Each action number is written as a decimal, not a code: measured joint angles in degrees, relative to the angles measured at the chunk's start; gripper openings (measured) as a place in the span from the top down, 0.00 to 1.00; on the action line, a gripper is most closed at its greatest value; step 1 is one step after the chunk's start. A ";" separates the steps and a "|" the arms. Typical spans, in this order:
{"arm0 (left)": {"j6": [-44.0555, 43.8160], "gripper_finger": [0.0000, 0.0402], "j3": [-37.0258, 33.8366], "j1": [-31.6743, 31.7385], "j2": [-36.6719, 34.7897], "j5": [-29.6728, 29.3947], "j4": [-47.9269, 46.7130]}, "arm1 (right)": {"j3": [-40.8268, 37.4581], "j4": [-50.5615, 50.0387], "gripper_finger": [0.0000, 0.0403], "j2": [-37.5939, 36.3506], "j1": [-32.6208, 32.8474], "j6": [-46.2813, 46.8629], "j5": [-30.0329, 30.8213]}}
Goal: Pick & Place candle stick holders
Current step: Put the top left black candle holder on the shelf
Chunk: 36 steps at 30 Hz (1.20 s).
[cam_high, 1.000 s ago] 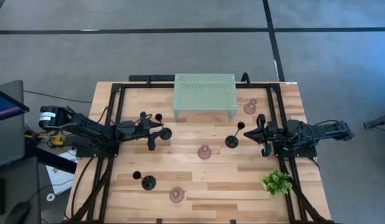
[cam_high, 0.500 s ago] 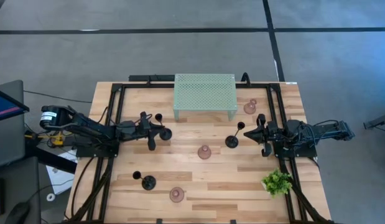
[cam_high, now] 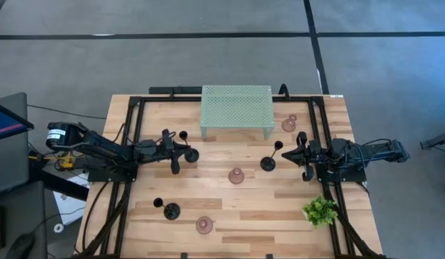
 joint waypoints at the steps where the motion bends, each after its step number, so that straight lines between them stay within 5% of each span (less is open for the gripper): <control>1: 0.02 0.97 0.00 0.00 0.00 0.01 0.00 | 0.00 0.00 1.00 0.00 0.02 0.02 0.00; 24: -5.77 0.97 2.69 -0.02 -0.07 -0.20 -2.28 | 0.00 -0.01 1.00 0.00 0.01 0.00 -0.01; 36: -7.46 0.97 17.82 -0.03 -3.21 0.46 -32.13 | 0.00 -0.03 1.00 0.00 0.02 0.00 -0.01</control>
